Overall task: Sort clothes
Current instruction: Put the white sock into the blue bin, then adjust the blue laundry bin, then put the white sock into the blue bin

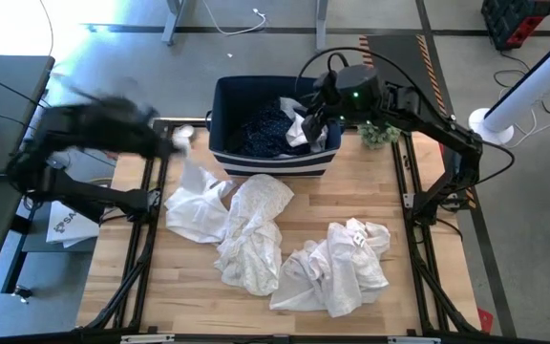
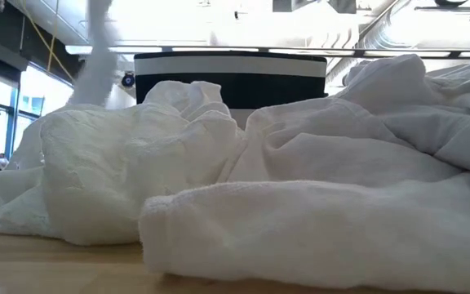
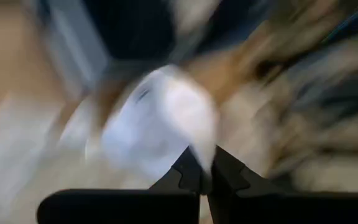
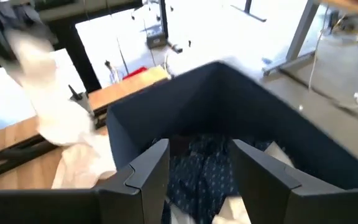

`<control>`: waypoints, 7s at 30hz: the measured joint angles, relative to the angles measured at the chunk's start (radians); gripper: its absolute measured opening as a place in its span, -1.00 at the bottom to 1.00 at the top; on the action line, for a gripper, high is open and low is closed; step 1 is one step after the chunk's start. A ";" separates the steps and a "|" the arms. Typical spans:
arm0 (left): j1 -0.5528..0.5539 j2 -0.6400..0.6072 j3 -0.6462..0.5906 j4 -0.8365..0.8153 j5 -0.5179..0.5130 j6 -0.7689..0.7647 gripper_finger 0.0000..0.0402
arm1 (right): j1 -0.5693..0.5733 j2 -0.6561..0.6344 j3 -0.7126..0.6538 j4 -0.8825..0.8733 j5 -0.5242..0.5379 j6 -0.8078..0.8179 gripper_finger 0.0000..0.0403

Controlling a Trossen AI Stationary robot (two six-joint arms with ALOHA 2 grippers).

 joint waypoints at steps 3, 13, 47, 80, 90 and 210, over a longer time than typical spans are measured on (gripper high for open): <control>0.009 -0.006 0.152 0.212 -0.130 0.058 -0.99 | -0.005 0.000 0.000 0.051 0.008 -0.032 -0.16; 0.108 0.116 0.234 1.027 -0.235 0.442 -1.00 | -0.021 -0.010 0.000 0.127 0.013 -0.053 -0.16; 0.435 0.749 0.248 0.121 0.260 0.668 -0.26 | 0.016 -0.210 0.000 -0.103 0.053 0.098 -0.16; 0.140 0.238 -0.755 -0.005 -0.048 0.039 -0.21 | 0.062 -0.134 0.000 -0.076 0.034 0.139 -0.16; 0.262 0.237 -0.950 0.312 -0.113 0.095 -0.21 | 0.081 -0.134 0.000 -0.075 0.034 0.172 -0.16; 0.284 0.239 -0.133 1.273 0.098 0.558 -1.00 | 0.134 -0.261 0.000 0.015 0.227 0.068 -0.16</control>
